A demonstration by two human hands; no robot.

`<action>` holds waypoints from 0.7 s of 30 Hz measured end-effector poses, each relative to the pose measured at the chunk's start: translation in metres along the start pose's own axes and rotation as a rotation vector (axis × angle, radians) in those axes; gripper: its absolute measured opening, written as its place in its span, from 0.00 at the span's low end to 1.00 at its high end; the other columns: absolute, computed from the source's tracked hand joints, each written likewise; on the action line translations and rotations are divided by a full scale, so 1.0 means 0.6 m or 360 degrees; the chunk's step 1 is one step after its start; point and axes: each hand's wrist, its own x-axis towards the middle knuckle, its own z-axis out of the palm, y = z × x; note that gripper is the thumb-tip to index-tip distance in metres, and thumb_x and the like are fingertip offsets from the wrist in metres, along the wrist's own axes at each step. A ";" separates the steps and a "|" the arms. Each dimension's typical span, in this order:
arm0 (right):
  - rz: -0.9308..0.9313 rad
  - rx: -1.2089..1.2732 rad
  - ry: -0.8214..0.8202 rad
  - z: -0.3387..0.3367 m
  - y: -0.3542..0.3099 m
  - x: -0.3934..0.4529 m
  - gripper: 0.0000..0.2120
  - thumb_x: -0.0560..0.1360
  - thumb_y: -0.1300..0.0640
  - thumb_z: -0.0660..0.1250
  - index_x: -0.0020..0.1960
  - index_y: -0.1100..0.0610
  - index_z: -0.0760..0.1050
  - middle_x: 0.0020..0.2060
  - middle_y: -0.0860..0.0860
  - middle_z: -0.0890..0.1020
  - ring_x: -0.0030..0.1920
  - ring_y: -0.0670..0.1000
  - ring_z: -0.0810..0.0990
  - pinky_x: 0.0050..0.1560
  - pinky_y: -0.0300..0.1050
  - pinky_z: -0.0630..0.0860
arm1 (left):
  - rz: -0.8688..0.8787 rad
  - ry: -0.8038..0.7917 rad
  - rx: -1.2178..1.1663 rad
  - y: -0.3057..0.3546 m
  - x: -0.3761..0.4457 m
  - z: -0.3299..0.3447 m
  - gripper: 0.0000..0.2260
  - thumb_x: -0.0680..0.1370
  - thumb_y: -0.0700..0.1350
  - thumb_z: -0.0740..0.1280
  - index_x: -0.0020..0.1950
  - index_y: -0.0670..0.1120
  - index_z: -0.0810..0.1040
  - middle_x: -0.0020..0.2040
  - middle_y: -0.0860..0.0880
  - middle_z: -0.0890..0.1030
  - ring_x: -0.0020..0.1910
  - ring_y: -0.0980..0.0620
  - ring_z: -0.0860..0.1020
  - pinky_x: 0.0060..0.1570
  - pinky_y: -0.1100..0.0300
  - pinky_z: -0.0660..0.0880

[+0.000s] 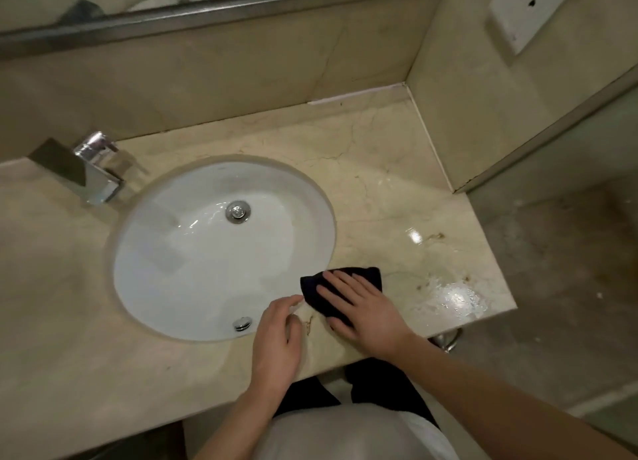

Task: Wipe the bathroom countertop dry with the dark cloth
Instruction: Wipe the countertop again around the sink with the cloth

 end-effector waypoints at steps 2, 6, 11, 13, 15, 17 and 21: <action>0.0082 -0.0027 0.0037 -0.014 0.048 0.006 0.25 0.82 0.44 0.61 0.77 0.51 0.68 0.78 0.51 0.66 0.77 0.52 0.65 0.77 0.53 0.60 | 0.0011 -0.0038 0.0027 0.006 0.020 0.013 0.16 0.81 0.35 0.62 0.65 0.50 0.77 0.61 0.58 0.78 0.61 0.60 0.75 0.62 0.58 0.72; 0.0665 0.0084 0.0302 -0.051 0.185 -0.002 0.25 0.81 0.47 0.63 0.76 0.54 0.69 0.76 0.53 0.68 0.75 0.56 0.66 0.75 0.58 0.63 | 0.0021 -0.0132 0.0106 0.037 0.059 0.043 0.16 0.81 0.38 0.61 0.68 0.49 0.75 0.63 0.58 0.76 0.63 0.58 0.73 0.62 0.65 0.67; 0.1391 0.0320 0.0399 -0.094 0.302 -0.074 0.26 0.83 0.43 0.56 0.79 0.49 0.62 0.79 0.50 0.61 0.77 0.55 0.62 0.75 0.59 0.63 | -0.0203 -0.0106 0.0058 0.080 0.092 0.082 0.16 0.83 0.42 0.59 0.70 0.51 0.73 0.64 0.58 0.74 0.62 0.59 0.73 0.62 0.62 0.69; 0.1438 0.0286 0.0474 -0.078 0.271 -0.098 0.26 0.83 0.44 0.55 0.78 0.53 0.64 0.78 0.54 0.62 0.77 0.58 0.62 0.76 0.59 0.62 | -0.0306 -0.0063 0.0031 0.096 0.106 0.098 0.15 0.83 0.45 0.59 0.69 0.52 0.74 0.63 0.59 0.74 0.59 0.59 0.75 0.61 0.59 0.71; 0.1153 0.0223 0.0490 -0.051 0.207 -0.109 0.26 0.82 0.47 0.57 0.75 0.59 0.70 0.76 0.59 0.66 0.75 0.62 0.64 0.76 0.57 0.60 | -0.0409 0.0020 -0.0022 0.112 0.124 0.115 0.15 0.83 0.46 0.58 0.68 0.52 0.75 0.62 0.59 0.76 0.57 0.59 0.76 0.59 0.60 0.71; 0.0772 0.0253 0.0310 -0.025 0.147 -0.103 0.25 0.81 0.47 0.60 0.75 0.57 0.70 0.77 0.58 0.66 0.76 0.60 0.64 0.77 0.55 0.59 | -0.0495 0.0112 -0.0066 0.128 0.145 0.129 0.14 0.84 0.46 0.58 0.67 0.51 0.76 0.61 0.57 0.77 0.56 0.59 0.76 0.58 0.61 0.68; 0.0367 0.0243 0.0172 -0.031 0.166 -0.016 0.25 0.81 0.46 0.61 0.76 0.52 0.69 0.77 0.54 0.66 0.77 0.55 0.64 0.78 0.53 0.57 | -0.0601 0.0285 -0.0133 0.147 0.193 0.145 0.14 0.84 0.46 0.56 0.63 0.49 0.79 0.60 0.55 0.80 0.58 0.56 0.76 0.59 0.60 0.68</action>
